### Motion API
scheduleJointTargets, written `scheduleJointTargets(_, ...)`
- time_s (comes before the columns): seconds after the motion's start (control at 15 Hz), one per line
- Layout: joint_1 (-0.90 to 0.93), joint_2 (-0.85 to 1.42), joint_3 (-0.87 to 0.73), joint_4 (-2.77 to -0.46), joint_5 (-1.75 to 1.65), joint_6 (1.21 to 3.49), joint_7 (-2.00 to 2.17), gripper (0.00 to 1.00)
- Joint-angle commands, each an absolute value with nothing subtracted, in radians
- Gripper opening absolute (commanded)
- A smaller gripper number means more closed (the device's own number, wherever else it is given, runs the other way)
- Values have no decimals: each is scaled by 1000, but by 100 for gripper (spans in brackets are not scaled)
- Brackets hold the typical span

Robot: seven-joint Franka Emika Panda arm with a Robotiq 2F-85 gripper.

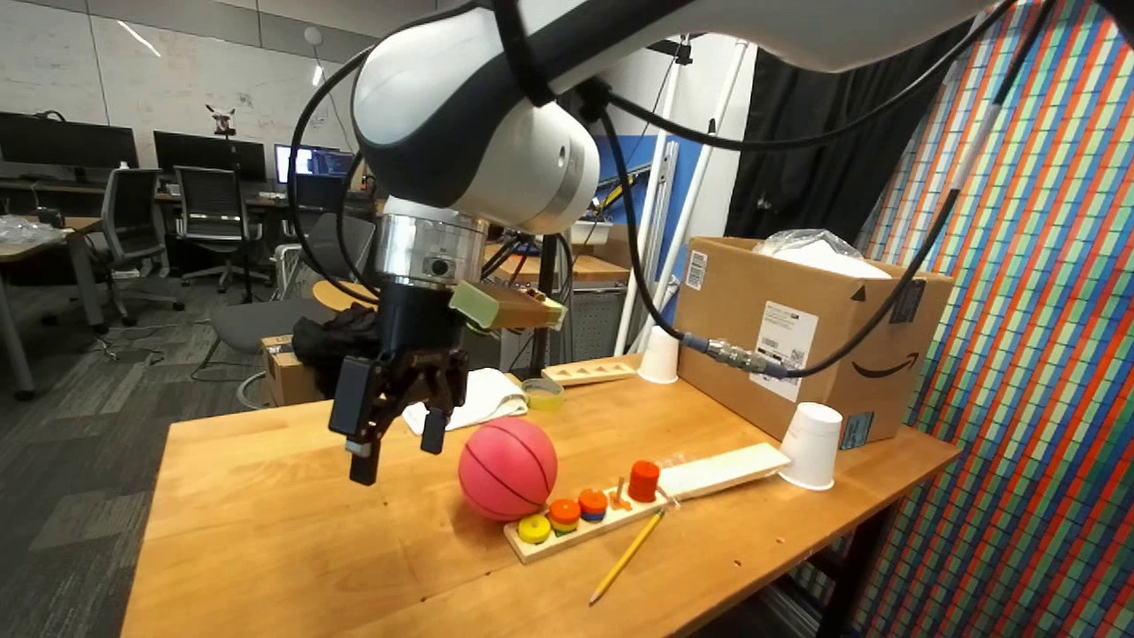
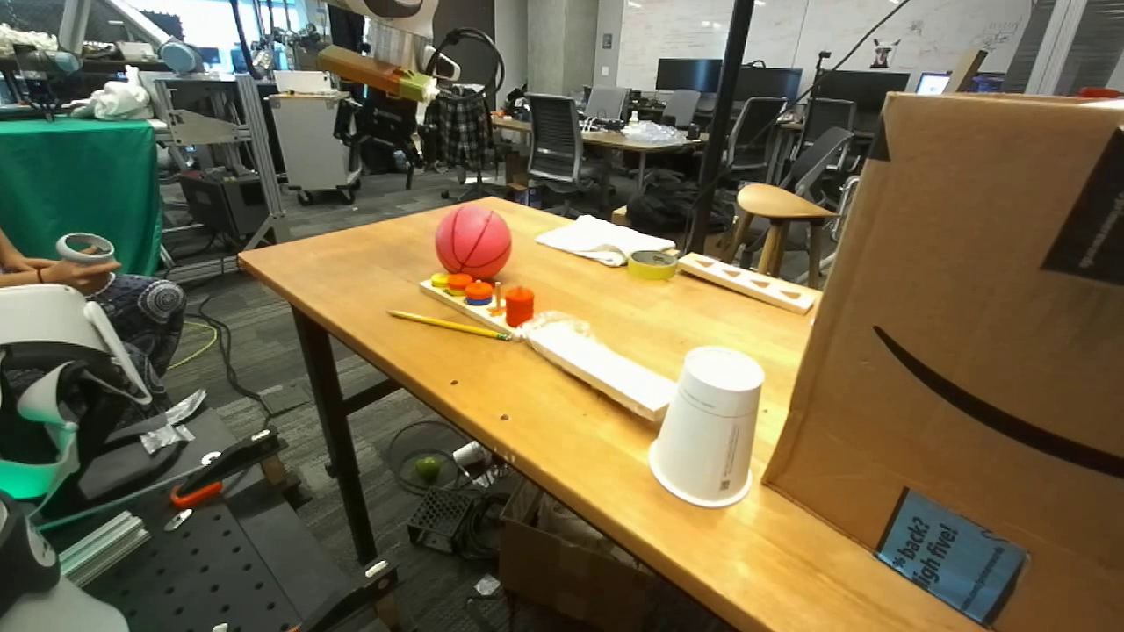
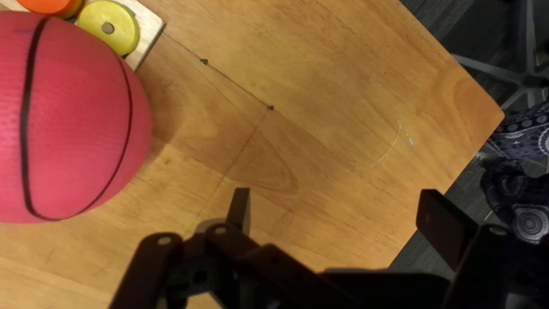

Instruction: Push the ball towards the box

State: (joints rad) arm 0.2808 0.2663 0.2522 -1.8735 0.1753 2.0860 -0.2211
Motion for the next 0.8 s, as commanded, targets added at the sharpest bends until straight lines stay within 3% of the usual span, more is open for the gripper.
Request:
scheduleJointTargets(0.0,279,328,251,-1774,156,2050,-123,100)
scheduleJointTargets(0.73,224,398,230,-1717,216,1967,-31,100)
